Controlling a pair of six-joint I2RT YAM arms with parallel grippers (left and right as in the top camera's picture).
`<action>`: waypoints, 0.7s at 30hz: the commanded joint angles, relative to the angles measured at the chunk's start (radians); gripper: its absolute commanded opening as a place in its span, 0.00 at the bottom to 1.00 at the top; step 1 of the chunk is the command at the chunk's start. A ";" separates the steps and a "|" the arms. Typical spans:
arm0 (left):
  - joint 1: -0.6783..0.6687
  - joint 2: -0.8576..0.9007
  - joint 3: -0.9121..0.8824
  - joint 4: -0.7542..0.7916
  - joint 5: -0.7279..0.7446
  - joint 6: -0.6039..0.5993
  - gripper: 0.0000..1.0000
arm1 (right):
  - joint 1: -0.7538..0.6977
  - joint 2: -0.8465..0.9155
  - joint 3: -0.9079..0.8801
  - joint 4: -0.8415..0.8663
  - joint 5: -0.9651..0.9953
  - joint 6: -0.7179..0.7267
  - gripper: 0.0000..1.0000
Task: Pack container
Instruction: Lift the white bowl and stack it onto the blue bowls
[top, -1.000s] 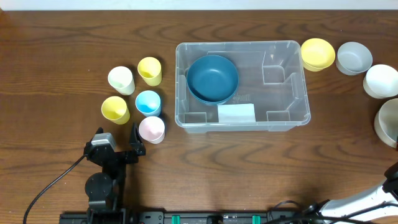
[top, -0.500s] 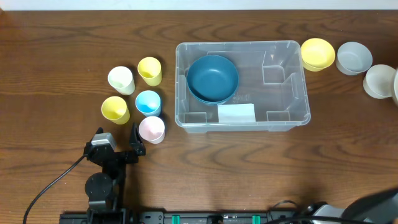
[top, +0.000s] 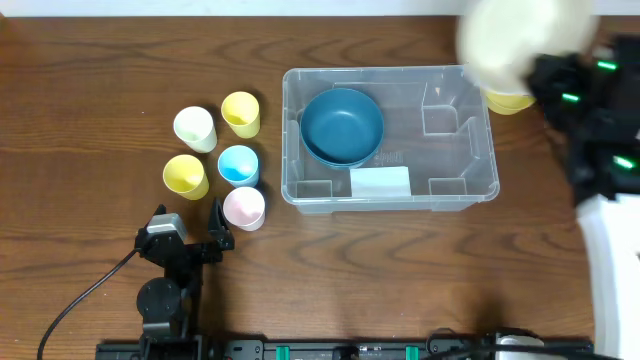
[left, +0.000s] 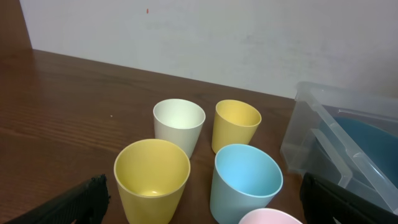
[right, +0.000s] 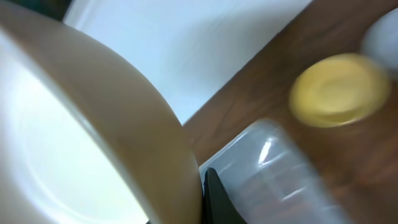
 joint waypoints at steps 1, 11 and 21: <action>0.007 -0.006 -0.016 -0.040 -0.020 0.008 0.98 | 0.135 0.093 0.003 0.032 0.046 -0.007 0.01; 0.007 -0.006 -0.016 -0.040 -0.020 0.008 0.98 | 0.322 0.322 0.003 0.058 0.009 -0.002 0.01; 0.007 -0.006 -0.016 -0.040 -0.020 0.008 0.98 | 0.405 0.373 0.003 0.003 -0.036 -0.001 0.03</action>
